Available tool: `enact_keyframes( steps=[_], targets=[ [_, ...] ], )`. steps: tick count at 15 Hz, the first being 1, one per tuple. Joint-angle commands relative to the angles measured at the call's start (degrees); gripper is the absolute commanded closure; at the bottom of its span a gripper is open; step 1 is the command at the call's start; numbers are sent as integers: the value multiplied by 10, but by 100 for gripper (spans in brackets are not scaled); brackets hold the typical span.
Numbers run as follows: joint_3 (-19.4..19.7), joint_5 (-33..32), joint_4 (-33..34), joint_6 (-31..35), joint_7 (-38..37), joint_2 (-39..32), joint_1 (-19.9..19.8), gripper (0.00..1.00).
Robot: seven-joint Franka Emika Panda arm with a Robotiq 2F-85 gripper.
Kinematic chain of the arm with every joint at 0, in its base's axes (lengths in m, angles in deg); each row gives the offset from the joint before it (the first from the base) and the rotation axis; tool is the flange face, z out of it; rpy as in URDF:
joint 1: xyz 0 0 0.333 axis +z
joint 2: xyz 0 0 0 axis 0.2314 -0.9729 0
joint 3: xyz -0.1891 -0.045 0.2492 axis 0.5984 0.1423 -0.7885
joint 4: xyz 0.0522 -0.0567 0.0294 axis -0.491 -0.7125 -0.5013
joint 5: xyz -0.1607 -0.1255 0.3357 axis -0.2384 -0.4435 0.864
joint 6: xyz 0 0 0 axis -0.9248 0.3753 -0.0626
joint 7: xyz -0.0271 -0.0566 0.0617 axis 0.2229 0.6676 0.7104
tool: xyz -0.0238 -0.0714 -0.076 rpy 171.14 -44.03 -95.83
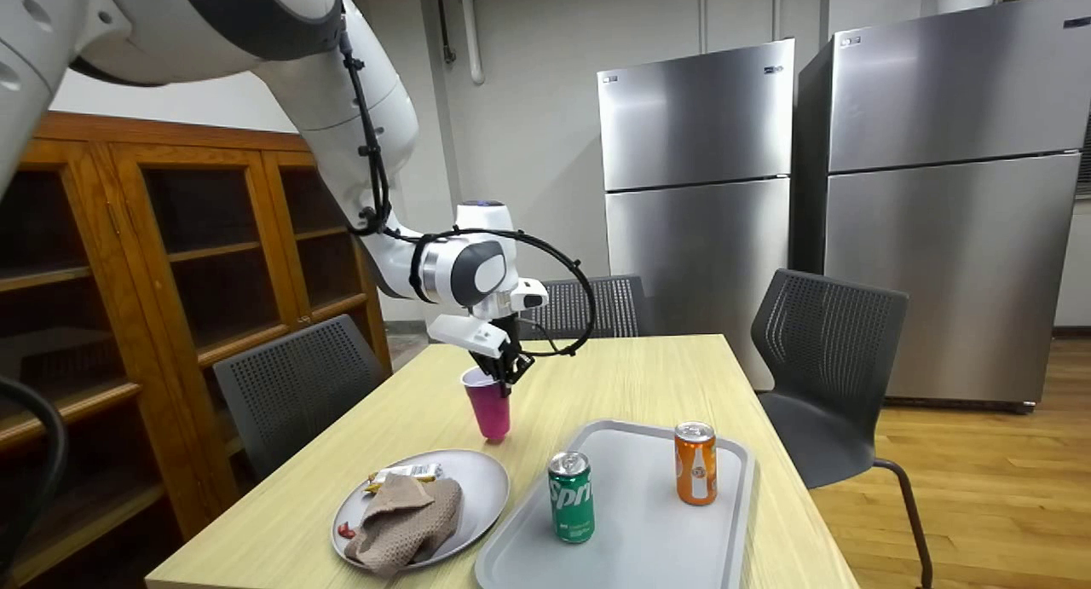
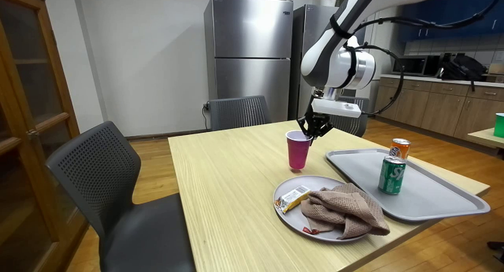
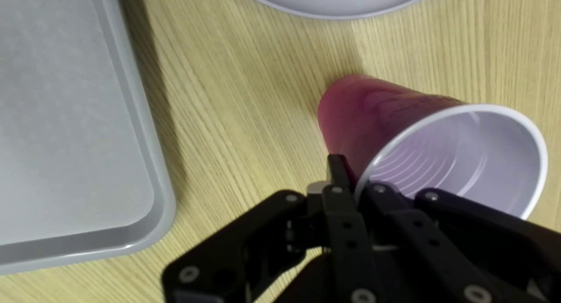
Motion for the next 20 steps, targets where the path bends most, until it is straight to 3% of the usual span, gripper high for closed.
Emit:
enact_keyframes(
  steps=[1, 6, 7, 9, 16, 18, 20],
  targets=[
    [-18, 10, 31, -14, 30, -22, -15, 99],
    [-20, 7, 36, -15, 37, -32, -14, 99],
    [-18, 5, 35, -16, 35, -32, -12, 78],
    [-14, -1, 33, -15, 32, -32, -7, 66],
    [-27, 5, 17, -24, 55, -18, -17, 13],
    [-34, 2, -1, -30, 79, 6, -23, 1],
    [-35, -2, -16, -28, 98, 26, -24, 0]
  ],
)
